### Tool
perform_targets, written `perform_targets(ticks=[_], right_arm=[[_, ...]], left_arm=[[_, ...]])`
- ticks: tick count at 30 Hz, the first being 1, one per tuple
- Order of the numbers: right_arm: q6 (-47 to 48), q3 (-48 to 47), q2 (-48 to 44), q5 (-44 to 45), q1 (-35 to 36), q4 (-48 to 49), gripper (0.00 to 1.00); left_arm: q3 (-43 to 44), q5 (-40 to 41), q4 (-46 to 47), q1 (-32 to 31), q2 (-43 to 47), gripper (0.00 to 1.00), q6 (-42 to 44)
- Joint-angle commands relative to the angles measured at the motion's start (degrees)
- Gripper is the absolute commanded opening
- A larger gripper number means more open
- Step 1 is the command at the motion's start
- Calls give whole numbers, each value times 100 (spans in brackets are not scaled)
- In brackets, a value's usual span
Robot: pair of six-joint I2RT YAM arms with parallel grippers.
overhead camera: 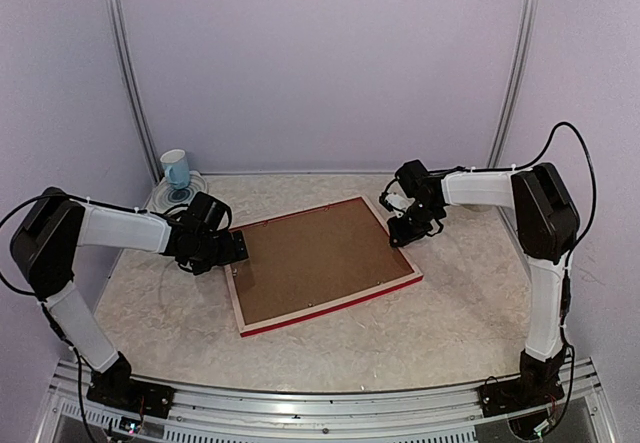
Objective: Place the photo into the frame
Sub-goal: Press the fastener onto the backboard.
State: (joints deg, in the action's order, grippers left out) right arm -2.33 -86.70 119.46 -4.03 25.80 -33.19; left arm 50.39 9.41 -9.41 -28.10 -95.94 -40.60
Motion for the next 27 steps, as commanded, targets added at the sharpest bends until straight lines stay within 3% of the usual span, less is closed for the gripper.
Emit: perform_targets(ticks=[1, 11, 16, 21, 27], right_arm=[[33, -78, -76, 187, -23, 18, 24], [95, -102, -118, -137, 1, 82, 26], [178, -101, 56, 207, 197, 52, 27], [180, -81, 147, 667, 329, -1, 11], [149, -55, 62, 803, 329, 26, 9]], left_arm=[[-63, -27, 77, -3, 128, 99, 35], [-140, -29, 116, -25, 174, 99, 2], [-139, -19, 124, -53, 143, 99, -9], [-134, -18, 108, -67, 137, 99, -12], [-156, 8, 90, -73, 167, 99, -17]])
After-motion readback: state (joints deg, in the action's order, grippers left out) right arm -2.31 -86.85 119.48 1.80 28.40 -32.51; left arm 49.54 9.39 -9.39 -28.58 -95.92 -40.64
